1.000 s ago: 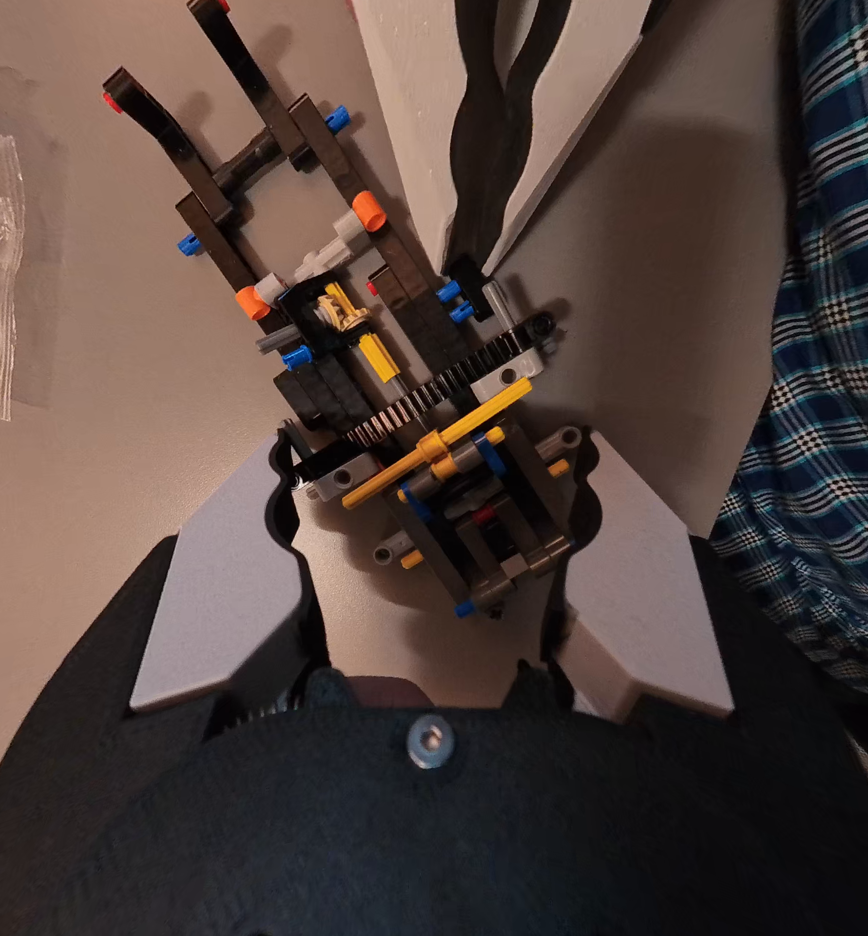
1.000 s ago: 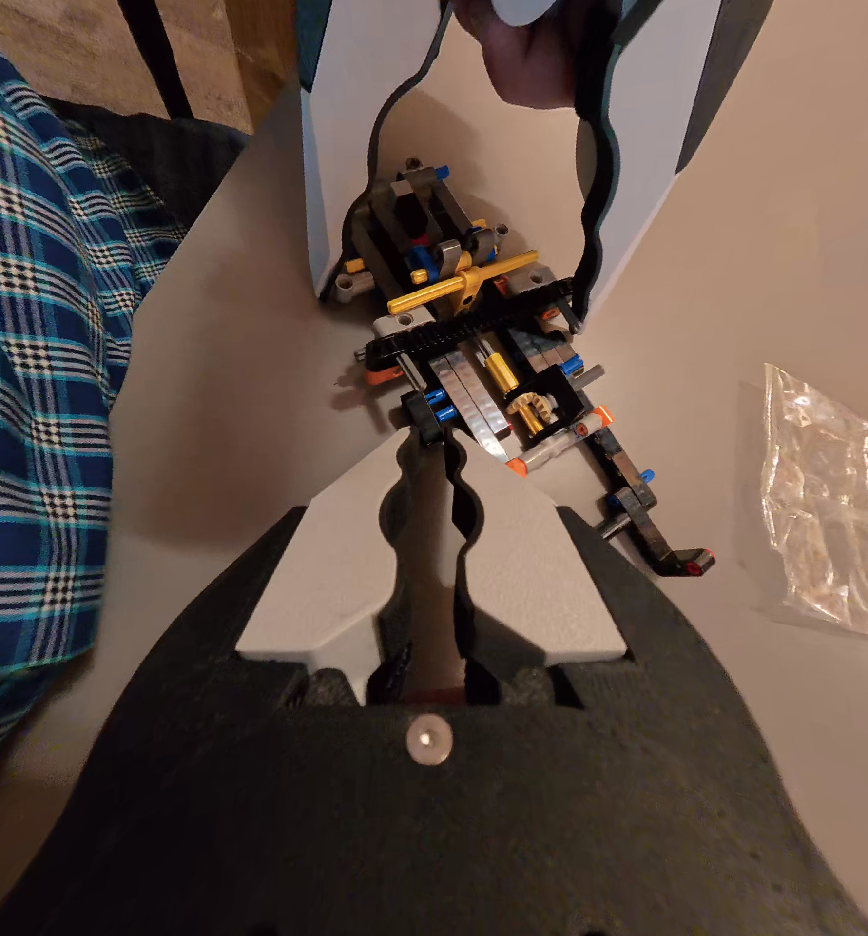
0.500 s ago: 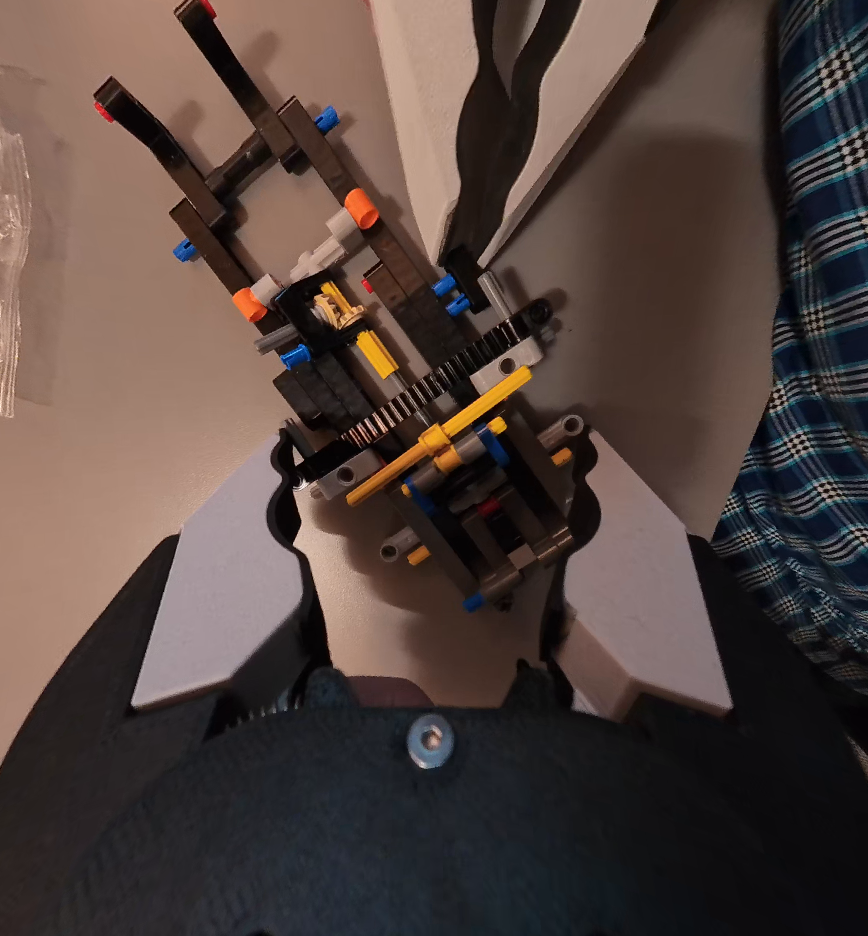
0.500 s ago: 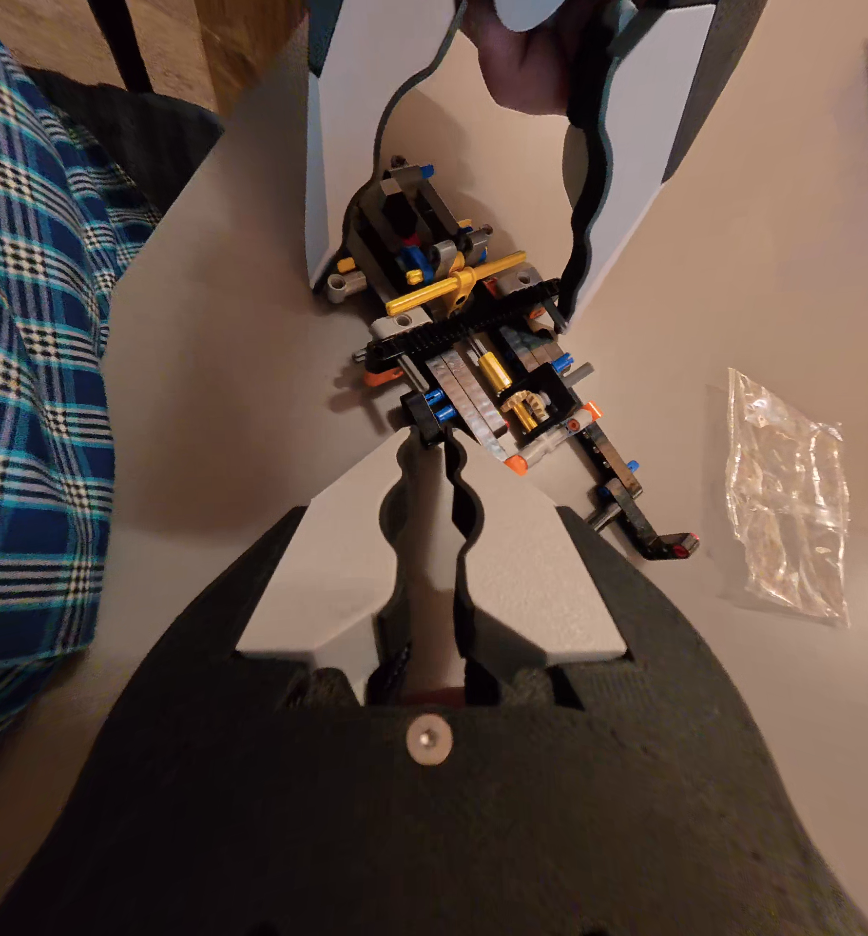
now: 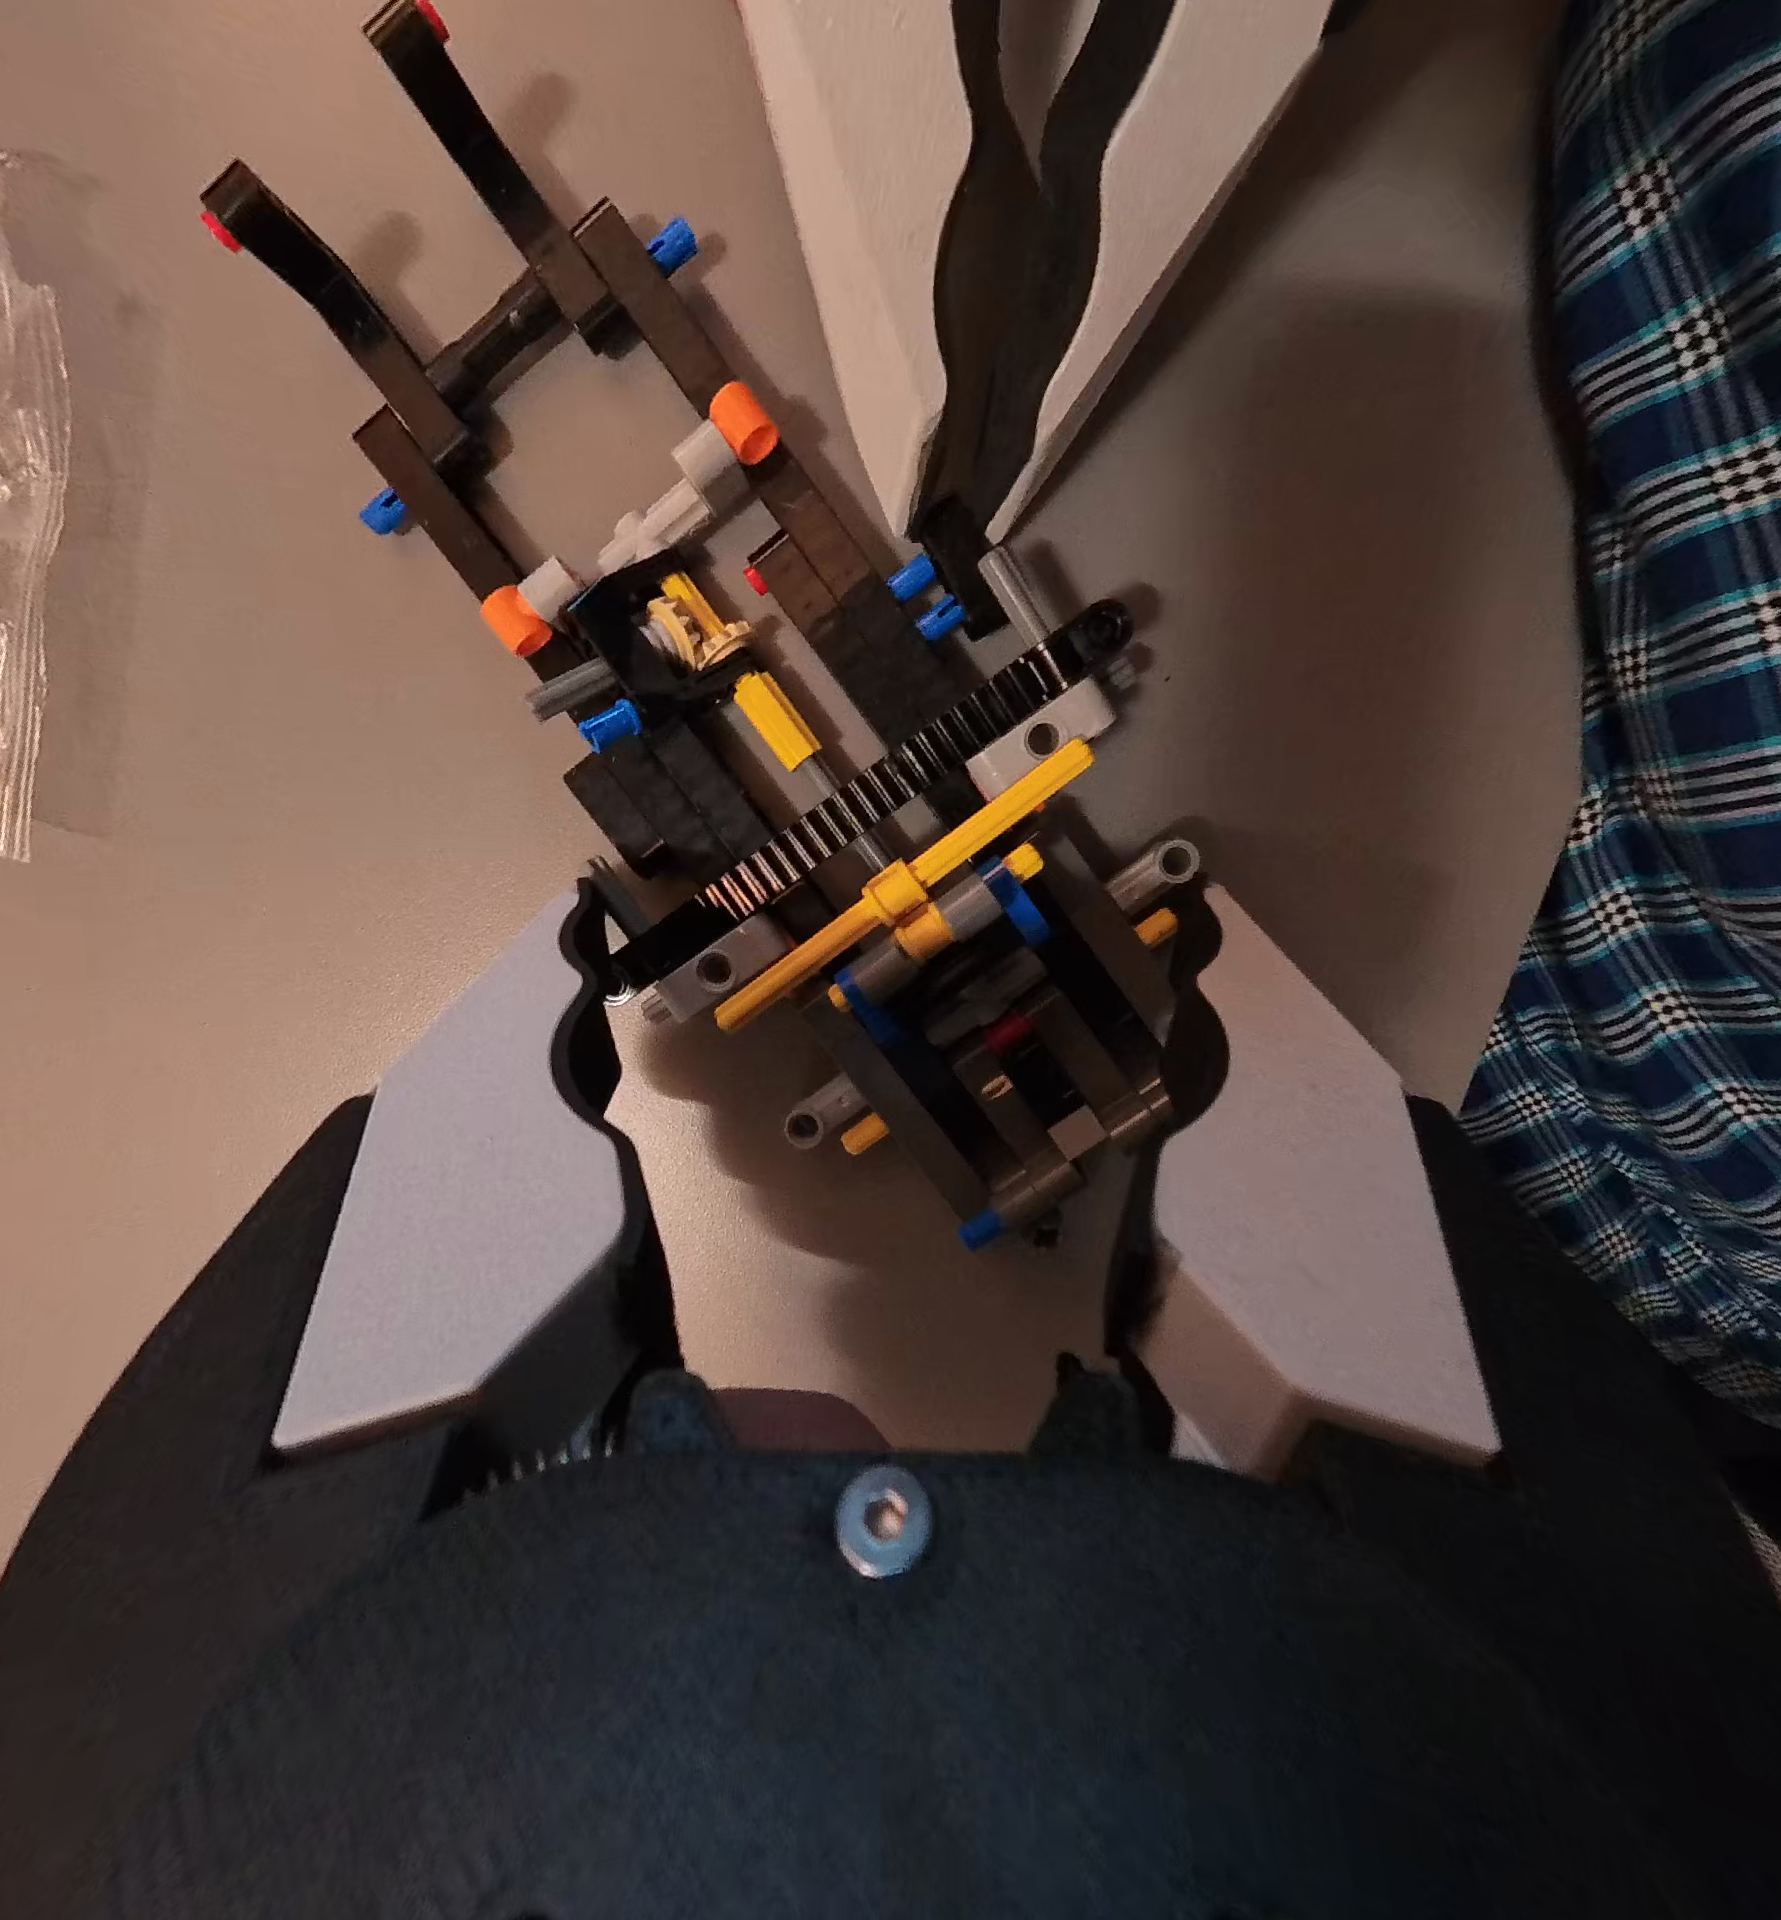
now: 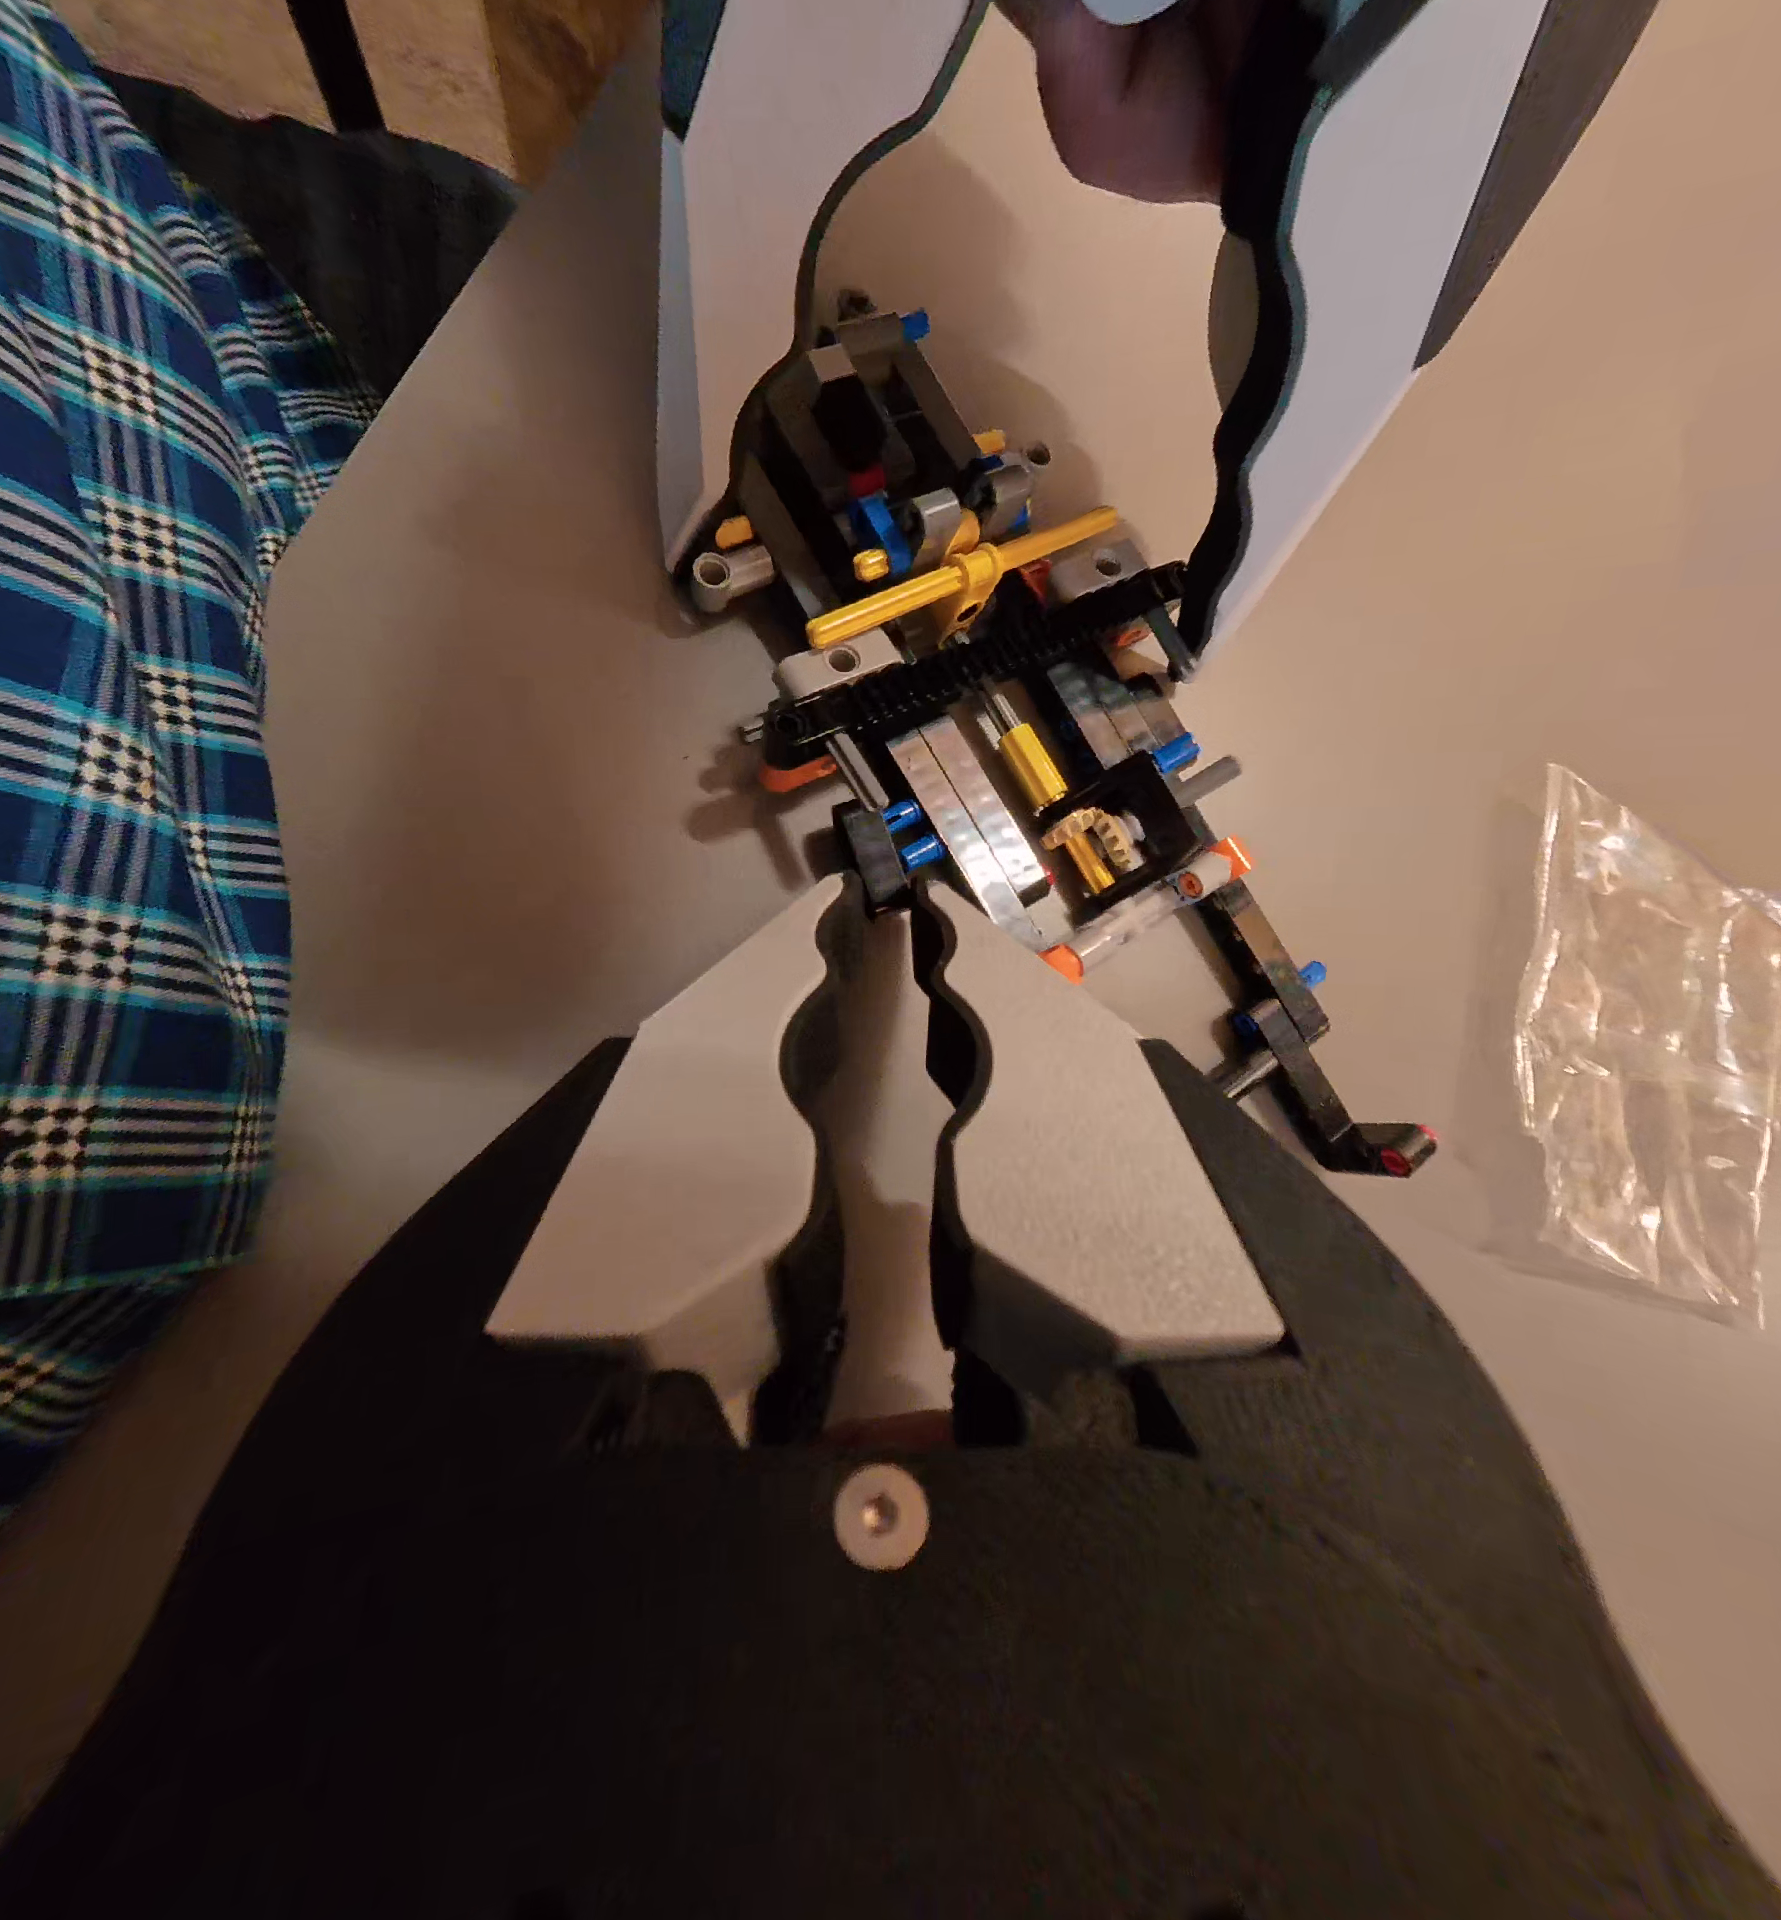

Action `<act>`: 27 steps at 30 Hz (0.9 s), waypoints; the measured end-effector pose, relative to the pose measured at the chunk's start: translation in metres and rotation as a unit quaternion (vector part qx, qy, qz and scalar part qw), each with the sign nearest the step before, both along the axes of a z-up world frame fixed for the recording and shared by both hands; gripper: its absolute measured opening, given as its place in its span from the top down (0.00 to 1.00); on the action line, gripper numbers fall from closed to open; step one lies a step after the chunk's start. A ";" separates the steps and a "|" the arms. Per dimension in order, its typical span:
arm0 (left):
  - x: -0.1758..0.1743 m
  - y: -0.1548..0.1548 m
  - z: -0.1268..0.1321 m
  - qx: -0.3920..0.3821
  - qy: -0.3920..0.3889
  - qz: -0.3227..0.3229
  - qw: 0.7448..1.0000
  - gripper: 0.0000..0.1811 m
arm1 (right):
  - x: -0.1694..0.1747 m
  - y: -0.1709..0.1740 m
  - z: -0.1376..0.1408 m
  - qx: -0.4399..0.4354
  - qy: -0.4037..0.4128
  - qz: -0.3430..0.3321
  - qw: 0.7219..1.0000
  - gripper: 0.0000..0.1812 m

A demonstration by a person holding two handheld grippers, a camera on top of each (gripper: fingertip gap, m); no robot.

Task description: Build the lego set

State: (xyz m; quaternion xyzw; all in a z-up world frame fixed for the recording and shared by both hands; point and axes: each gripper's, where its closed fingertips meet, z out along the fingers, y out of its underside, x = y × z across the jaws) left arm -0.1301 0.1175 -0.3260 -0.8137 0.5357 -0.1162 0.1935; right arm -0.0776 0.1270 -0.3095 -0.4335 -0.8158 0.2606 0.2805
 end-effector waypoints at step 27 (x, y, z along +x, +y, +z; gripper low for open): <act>0.004 -0.003 0.004 0.000 -0.006 0.004 1.000 0.42 | -0.001 0.004 0.003 -0.005 -0.008 -0.022 1.000 0.97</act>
